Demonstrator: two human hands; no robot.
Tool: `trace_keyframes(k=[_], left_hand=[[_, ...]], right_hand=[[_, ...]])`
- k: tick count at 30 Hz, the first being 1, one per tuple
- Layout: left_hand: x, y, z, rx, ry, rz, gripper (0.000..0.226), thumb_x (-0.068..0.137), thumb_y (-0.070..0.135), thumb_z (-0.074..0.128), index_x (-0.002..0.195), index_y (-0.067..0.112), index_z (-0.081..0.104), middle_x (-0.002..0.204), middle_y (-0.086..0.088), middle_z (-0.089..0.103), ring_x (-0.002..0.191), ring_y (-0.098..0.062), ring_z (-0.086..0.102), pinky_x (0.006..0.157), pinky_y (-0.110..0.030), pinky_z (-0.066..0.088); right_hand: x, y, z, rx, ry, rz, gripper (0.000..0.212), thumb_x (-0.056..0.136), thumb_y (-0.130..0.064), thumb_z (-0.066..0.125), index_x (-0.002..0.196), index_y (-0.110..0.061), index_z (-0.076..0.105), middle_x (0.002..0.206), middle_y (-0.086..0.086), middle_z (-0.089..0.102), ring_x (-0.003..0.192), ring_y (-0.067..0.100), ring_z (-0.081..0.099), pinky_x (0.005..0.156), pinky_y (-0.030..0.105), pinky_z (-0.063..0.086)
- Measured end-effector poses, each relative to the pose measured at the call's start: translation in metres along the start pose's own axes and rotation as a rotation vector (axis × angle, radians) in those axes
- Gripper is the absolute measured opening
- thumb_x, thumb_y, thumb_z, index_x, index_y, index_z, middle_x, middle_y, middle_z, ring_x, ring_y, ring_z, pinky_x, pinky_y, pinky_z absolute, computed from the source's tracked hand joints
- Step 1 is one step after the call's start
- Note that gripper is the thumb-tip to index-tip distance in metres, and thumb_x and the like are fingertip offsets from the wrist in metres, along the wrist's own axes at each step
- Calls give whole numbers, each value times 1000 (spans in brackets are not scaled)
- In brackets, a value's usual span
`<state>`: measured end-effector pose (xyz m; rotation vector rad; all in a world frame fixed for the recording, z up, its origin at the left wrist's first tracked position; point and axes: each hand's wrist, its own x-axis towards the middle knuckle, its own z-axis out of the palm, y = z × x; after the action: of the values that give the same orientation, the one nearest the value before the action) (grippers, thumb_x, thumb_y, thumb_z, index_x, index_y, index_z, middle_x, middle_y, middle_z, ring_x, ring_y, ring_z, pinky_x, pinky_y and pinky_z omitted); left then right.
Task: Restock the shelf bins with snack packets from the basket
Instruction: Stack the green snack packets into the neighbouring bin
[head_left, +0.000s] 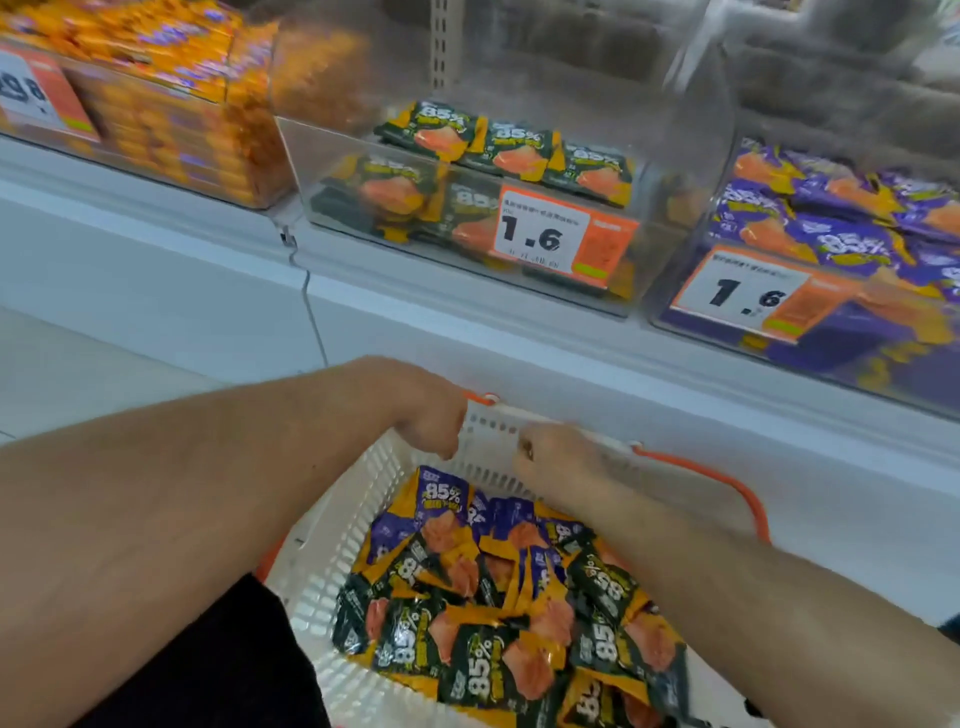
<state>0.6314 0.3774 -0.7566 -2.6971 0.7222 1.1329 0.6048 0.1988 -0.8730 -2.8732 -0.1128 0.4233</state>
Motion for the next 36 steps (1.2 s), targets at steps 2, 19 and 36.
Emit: trace_keyframes(k=[2, 19, 36], left_hand=[[6, 5, -1, 35, -9, 8, 40, 97, 33, 50, 131, 13, 56, 135, -6, 54, 119, -25, 53, 96, -36, 44], [15, 21, -19, -10, 44, 51, 35, 98, 30, 50, 128, 13, 57, 126, -5, 59, 111, -23, 57, 90, -35, 45], [-25, -2, -13, -283, 305, 159, 57, 85, 33, 69, 130, 14, 40, 113, -6, 59, 100, -27, 60, 80, -36, 52]], right_hand=[[-9, 24, 27, -9, -240, 164, 18, 87, -34, 53, 88, -18, 63, 83, 3, 62, 79, 23, 62, 66, 33, 53], [-34, 32, 40, -174, -500, 278, 19, 93, -12, 44, 80, -12, 58, 78, 4, 52, 71, 20, 51, 60, 30, 42], [-32, -67, -128, 1453, -385, 329, 33, 98, -30, 48, 101, 0, 60, 76, 15, 64, 59, 24, 65, 51, 26, 55]])
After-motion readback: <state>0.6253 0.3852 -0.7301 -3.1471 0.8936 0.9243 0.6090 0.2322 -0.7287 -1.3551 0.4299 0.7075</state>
